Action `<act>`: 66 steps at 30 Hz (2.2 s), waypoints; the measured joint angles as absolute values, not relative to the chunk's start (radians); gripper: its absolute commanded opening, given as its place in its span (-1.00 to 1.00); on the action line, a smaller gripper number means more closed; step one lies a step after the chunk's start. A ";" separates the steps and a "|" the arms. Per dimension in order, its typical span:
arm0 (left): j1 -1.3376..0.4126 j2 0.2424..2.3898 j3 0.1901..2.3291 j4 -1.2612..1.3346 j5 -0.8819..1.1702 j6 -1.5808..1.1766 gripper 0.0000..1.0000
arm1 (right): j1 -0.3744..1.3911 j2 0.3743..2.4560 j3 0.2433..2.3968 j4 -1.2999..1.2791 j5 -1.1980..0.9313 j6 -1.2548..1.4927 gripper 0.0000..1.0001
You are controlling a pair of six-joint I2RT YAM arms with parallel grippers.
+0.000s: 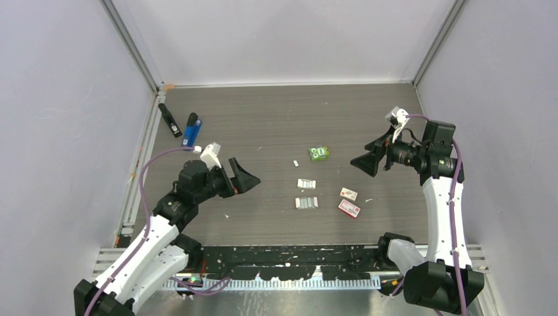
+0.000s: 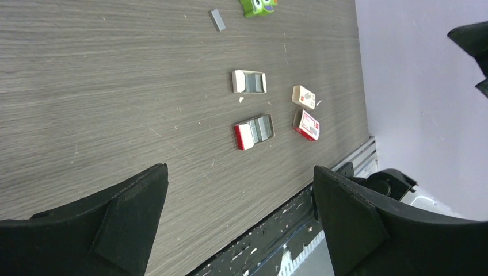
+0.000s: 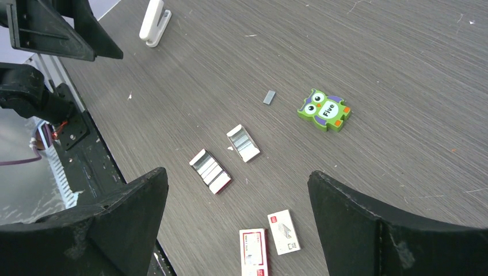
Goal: Unload the staples from the stapler
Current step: Move the stapler to the center of the board.
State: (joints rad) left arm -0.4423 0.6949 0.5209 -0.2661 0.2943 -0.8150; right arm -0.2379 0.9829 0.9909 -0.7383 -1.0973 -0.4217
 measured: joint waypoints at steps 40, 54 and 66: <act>-1.005 1.155 0.608 -0.094 -0.051 -0.621 0.92 | -0.237 0.984 0.991 -0.750 -1.097 -0.427 0.93; -1.032 1.198 0.598 0.059 -0.084 -0.566 0.92 | -0.237 1.004 0.991 -0.756 -1.096 -0.427 0.93; -1.067 1.255 0.574 0.159 -0.083 -0.550 0.92 | -0.237 1.004 0.991 -0.757 -1.096 -0.429 0.93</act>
State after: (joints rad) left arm -1.0668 1.2549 0.5739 0.1593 -0.0830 -0.5499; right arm -0.2375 1.0042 0.9909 -0.7570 -1.0962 -0.4286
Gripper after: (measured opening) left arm 0.961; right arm 0.963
